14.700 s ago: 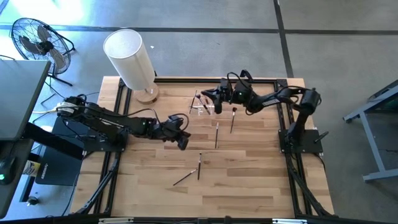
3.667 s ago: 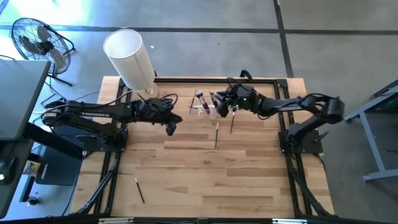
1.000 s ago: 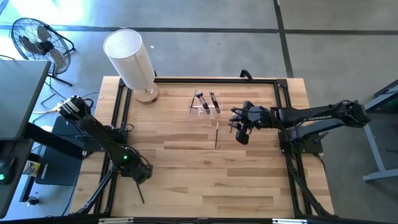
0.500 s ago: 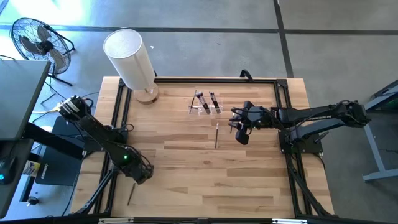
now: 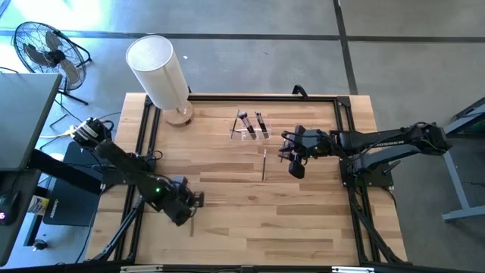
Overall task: Put items in baskets/containers
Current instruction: Put the black eyeshadow brush into the transparent organizer
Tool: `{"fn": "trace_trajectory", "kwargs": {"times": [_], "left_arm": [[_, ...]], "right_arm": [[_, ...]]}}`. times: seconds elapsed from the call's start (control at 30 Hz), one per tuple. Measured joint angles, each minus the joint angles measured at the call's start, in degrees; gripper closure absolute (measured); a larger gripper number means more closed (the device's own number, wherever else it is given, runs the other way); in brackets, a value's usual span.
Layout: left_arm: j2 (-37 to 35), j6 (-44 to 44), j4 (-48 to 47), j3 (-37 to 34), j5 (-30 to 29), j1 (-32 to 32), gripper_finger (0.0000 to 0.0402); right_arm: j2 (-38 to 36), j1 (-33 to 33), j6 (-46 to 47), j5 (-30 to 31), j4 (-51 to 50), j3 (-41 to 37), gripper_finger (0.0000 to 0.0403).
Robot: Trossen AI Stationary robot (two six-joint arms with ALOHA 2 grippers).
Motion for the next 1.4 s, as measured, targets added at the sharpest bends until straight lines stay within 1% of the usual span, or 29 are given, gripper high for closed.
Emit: {"fn": "trace_trajectory", "kwargs": {"times": [0.1, 0.17, 0.23, 0.37, 0.4, 0.47, 0.57, 0.63, 0.73, 0.83, 0.97, 1.1, 1.23, 1.33, 1.4], "left_arm": [[-0.02, 5.24, 0.42, 3.08, -8.44, 4.15, 0.0402], [-0.02, 10.85, 1.75, 4.44, -10.98, 7.53, 0.0402], [0.34, 19.98, 6.08, 5.63, -11.15, 11.39, 0.0401], [0.46, 45.03, 20.59, 7.32, -11.26, 20.11, 0.0401], [0.46, 51.38, 25.16, 7.66, -10.75, 22.37, 0.0401], [0.44, 63.13, 34.76, 8.24, -7.84, 26.74, 0.0401], [0.44, 77.14, 46.52, 9.35, -2.51, 33.95, 0.0401], [0.42, 84.61, 50.94, 10.55, 1.2, 38.81, 0.0401], [0.37, 93.79, 53.16, 12.11, 6.08, 45.27, 0.0401], [0.37, 99.46, 52.8, 12.64, 9.34, 50.91, 0.0401], [0.37, 102.91, 50.52, 12.15, 11.13, 56.83, 0.0401], [0.37, 105.32, 50.22, 9.98, 12.32, 60.56, 0.0401], [0.37, 108.18, 50.48, 6.08, 14.24, 63.57, 0.0401], [0.37, 108.35, 56.07, 2.22, 18.7, 65.65, 0.0401], [0.37, 108.53, 59.99, -0.02, 19.94, 66.24, 0.0401]], "right_arm": [[0.0, 0.71, 1.85, -2.76, -0.03, 0.0, 0.0316], [0.0, 1.81, 1.94, -3.25, -0.09, 0.0, 0.0316], [0.0, 3.11, 1.96, -3.36, -0.17, 0.0, 0.0316], [0.0, 5.6, 2.01, -2.97, -0.27, 0.0, 0.0316], [0.0, 6.16, 2.02, -2.53, -0.27, 0.0, 0.0316], [0.0, 7.18, 2.15, -1.5, -0.31, 0.0, 0.0316], [0.0, 8.26, 3.65, 0.56, -0.4, 0.0, 0.0316], [0.0, 8.74, 4.52, 2.32, -0.45, 0.0, 0.0316], [0.0, 9.04, 6.48, 5.66, -0.45, 0.0, 0.0316], [0.0, 9.01, 9.55, 8.56, -0.45, 0.0, 0.0316], [0.0, 8.84, 12.54, 12.88, -0.45, 0.0, 0.0316], [0.0, 8.82, 15.21, 19.15, -0.45, 0.0, 0.0316], [0.0, 8.82, 17.79, 24.02, -0.45, 0.0, 0.0316], [0.0, 8.8, 19.49, 26.74, -0.45, 0.0, 0.0316], [0.0, 8.8, 20.25, 28.4, -0.45, 0.0, 0.0316]]}}
